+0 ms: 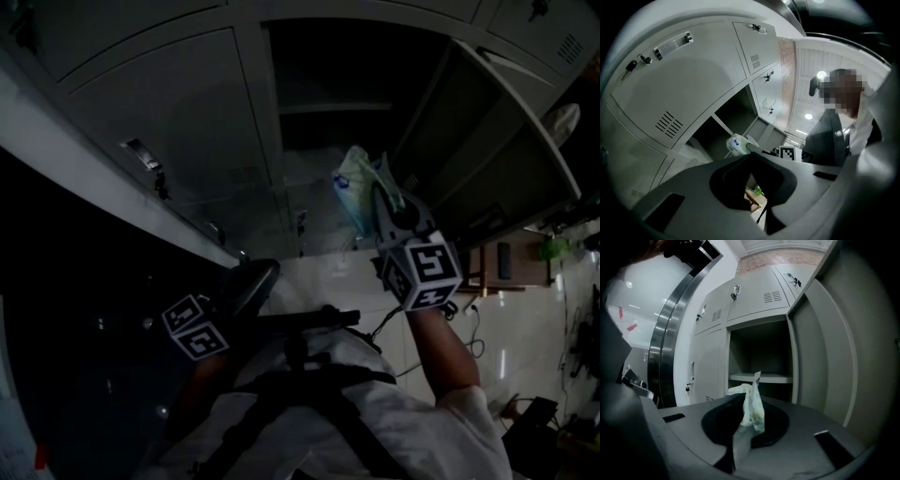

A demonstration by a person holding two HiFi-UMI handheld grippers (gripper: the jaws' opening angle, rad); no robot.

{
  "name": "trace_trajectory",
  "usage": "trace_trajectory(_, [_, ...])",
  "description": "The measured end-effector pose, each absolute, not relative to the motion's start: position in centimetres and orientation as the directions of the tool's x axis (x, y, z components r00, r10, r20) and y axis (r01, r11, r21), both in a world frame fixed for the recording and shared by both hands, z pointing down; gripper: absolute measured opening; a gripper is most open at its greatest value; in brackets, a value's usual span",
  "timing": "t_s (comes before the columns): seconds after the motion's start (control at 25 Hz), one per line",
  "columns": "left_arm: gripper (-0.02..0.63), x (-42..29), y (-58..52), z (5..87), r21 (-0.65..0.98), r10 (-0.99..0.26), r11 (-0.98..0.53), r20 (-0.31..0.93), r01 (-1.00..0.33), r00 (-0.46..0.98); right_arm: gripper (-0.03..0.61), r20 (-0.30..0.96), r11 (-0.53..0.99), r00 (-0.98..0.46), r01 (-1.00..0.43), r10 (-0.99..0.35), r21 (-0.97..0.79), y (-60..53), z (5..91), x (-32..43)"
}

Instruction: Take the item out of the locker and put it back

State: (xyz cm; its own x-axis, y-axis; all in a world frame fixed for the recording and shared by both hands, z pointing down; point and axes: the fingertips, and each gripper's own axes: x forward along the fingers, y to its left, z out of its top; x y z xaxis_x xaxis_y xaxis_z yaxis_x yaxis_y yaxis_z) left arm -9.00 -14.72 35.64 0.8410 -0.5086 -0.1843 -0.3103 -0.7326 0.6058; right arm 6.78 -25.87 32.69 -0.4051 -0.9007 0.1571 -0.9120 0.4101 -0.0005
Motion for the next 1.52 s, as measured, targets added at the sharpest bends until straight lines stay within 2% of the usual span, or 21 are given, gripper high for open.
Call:
trace_trajectory(0.76, [-0.008, -10.7, -15.1, 35.3, 0.601, -0.535, -0.726, -0.19, -0.333, 0.823, 0.015, 0.033, 0.359, -0.358, -0.924, -0.933, 0.13, -34.2, 24.3, 6.3])
trace_trajectory(1.08, [-0.008, -10.8, -15.5, 35.0, 0.605, -0.55, -0.716, -0.182, -0.349, 0.815, 0.015, 0.032, 0.322, -0.323, -0.925, -0.946, 0.202, -38.8, 22.7, 5.7])
trace_trajectory(1.52, [-0.008, -10.4, -16.1, 34.5, 0.6, -0.568, -0.709, -0.176, -0.37, 0.804, 0.016, 0.093, 0.295, -0.28, -0.926, -0.955, 0.238, -46.0, 23.0, 4.3])
